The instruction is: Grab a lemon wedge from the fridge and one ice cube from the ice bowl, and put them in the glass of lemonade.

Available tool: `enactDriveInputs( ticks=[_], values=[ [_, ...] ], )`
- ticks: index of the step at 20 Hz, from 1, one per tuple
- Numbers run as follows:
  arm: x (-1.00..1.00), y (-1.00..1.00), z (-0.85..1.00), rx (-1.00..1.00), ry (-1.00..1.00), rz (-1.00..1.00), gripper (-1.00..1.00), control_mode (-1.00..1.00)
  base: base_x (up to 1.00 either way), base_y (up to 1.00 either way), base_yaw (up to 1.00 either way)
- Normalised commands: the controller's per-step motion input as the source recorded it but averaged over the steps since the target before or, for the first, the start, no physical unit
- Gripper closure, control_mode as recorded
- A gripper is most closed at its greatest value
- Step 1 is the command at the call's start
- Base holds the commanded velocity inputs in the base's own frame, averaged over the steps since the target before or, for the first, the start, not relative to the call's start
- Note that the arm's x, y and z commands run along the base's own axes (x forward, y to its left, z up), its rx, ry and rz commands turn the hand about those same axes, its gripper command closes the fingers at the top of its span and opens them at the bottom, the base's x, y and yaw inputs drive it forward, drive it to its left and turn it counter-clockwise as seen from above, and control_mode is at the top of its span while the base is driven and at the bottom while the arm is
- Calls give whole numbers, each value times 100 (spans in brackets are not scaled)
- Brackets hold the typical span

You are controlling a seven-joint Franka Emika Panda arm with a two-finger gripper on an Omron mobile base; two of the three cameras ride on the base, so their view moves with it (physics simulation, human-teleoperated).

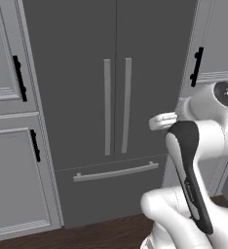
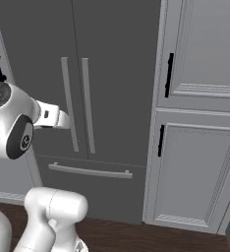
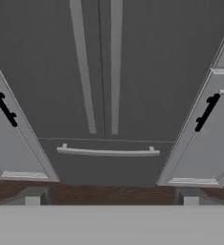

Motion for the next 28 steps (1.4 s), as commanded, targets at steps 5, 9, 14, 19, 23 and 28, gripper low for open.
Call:
enactDriveInputs(
  ticks=[5,9,14,19,23,28],
  values=[
    [34,0,21,0,0,17,-100,-100,0,0,0],
    [45,0,11,0,-3,18,-100,-100,0,0,0],
    [69,3,7,-5,-2,3,-100,-100,0,0,0],
    [89,1,-2,-1,4,0,-100,-100,0,0,0],
    [100,10,-36,-6,0,0,-100,-100,0,0,0],
    [100,2,-49,-10,-1,-4,-100,-100,0,0,0]
  ],
)
